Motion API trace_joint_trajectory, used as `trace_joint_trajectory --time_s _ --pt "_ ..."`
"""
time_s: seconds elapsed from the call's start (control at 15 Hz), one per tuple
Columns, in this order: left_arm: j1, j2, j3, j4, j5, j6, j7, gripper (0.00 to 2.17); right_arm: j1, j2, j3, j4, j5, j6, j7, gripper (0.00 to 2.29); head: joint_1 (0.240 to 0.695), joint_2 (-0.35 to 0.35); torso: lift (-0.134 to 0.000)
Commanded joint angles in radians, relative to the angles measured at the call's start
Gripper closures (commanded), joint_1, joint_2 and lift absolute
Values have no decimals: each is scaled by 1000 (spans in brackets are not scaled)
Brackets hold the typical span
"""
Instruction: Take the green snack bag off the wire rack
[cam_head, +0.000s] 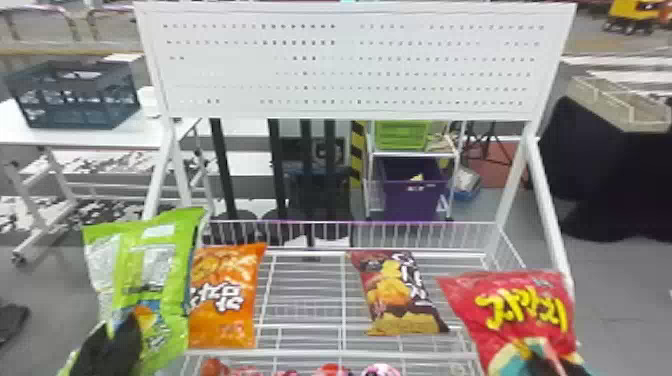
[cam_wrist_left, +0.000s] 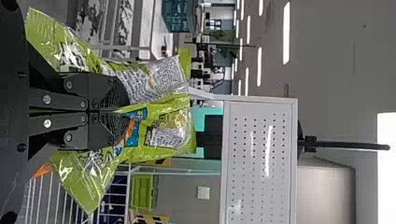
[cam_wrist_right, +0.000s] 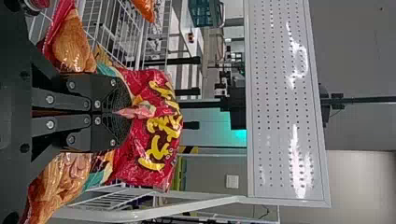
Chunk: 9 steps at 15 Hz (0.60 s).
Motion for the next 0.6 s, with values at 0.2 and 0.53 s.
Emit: trace_joint_trajectory --time_s 0.2,0.53 --pt "13 -7 8 0 -10 -16 -2 1264 2 0 1 -3 -2 -3 -1 2233 499 0 0" --pt "14 -7 8 0 -11 -16 -4 1264 5 0 0 -9 -6 -3 1 2233 499 0 0"
